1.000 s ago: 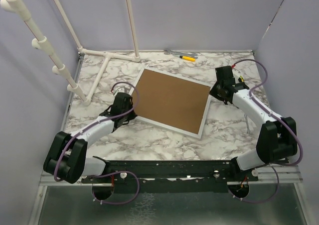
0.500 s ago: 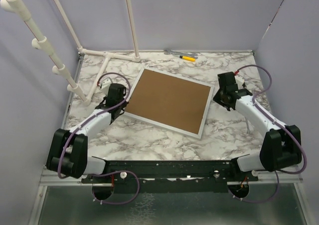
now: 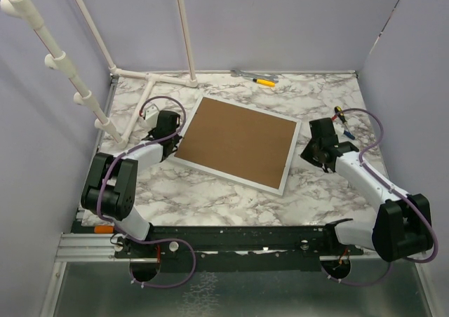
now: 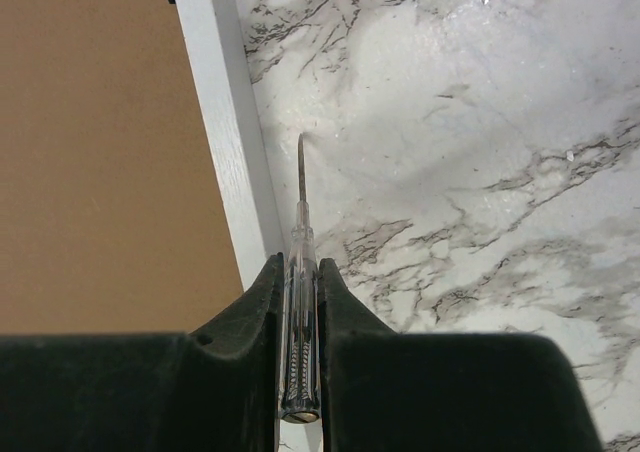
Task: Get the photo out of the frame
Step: Adjust the photo frame at the center of the board.
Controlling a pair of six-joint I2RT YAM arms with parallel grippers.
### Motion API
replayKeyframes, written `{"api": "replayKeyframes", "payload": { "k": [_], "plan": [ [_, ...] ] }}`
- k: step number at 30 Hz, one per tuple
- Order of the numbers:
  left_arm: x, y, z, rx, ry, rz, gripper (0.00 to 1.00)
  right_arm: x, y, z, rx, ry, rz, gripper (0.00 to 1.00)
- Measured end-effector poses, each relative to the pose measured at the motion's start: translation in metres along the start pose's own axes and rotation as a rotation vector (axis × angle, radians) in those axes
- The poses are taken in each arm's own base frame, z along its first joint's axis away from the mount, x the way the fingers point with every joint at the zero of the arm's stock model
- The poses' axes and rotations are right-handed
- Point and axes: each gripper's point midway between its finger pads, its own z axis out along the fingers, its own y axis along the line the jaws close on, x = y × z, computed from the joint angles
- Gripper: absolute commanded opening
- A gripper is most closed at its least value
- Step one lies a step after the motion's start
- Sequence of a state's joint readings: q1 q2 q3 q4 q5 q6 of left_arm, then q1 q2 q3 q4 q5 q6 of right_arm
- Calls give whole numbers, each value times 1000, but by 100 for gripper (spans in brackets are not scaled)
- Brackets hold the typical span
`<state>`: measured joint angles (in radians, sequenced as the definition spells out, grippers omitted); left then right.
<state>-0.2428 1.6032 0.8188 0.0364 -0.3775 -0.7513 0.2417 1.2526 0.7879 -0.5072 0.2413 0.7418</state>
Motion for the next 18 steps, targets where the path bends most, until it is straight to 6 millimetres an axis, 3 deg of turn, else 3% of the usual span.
{"api": "replayKeyframes", "payload": {
  "k": [8, 18],
  "plan": [
    [9, 4, 4, 24, 61, -9, 0, -5, 6, -1, -27, -12, -11, 1],
    [36, -8, -2, 138, 184, -47, 0, -16, 13, -13, -77, -46, -89, 1]
  ]
}}
